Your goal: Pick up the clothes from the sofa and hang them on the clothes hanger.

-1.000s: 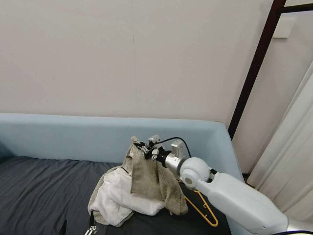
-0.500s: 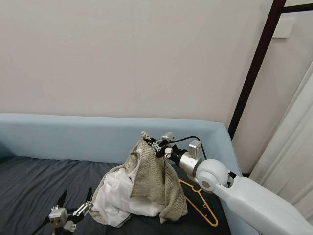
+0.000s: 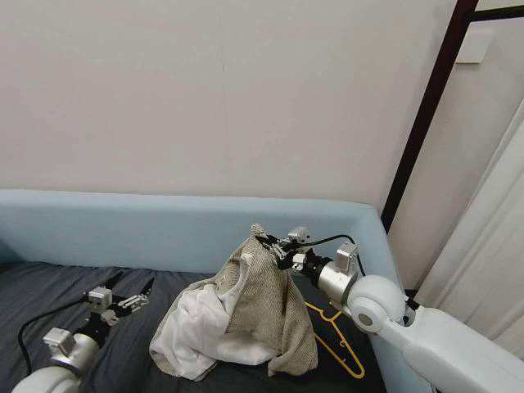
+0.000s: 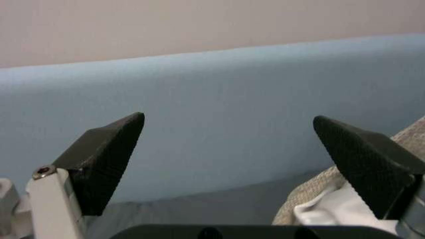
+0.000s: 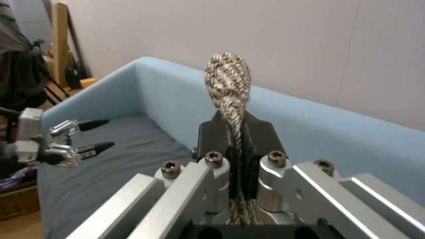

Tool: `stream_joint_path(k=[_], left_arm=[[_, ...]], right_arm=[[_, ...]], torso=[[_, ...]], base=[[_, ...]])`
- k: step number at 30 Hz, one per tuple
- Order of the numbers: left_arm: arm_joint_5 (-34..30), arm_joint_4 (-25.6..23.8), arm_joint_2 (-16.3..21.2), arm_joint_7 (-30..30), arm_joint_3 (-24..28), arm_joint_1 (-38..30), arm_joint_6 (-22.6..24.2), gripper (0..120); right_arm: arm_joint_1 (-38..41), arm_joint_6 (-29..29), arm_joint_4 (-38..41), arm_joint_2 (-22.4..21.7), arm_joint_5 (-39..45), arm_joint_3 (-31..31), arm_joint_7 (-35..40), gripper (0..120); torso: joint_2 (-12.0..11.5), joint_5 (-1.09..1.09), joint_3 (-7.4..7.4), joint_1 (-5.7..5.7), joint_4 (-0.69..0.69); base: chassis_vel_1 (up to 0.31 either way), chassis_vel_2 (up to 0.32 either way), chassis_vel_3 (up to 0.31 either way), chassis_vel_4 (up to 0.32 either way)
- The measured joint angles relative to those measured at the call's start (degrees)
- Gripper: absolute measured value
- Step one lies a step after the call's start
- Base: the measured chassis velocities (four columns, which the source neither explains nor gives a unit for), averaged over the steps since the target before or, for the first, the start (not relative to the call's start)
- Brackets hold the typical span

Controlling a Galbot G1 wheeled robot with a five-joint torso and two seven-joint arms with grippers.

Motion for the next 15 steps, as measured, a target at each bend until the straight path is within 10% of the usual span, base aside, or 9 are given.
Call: stream_joint_path(k=[10, 15], left_arm=[[-0.55, 7.22, 2.79, 10.52, 5.2, -4.16, -2.56, 100], [-0.43, 15.38, 1.24, 16.16, 16.5, -16.57, -4.19, 100]], right_arm=[[1.51, 0.34, 1.02, 1.96, -0.31, -2.81, -0.56, 1], [0.15, 0.37, 2.96, 0.48, -0.29, -2.13, -0.51, 1]], torso=[[0.0, 0.01, 0.0, -0.01, 0.03], [0.01, 0.01, 0.0, -0.01, -0.07]], base=[[0.0, 0.0, 0.0, 0.0], [0.0, 0.0, 0.0, 0.0]])
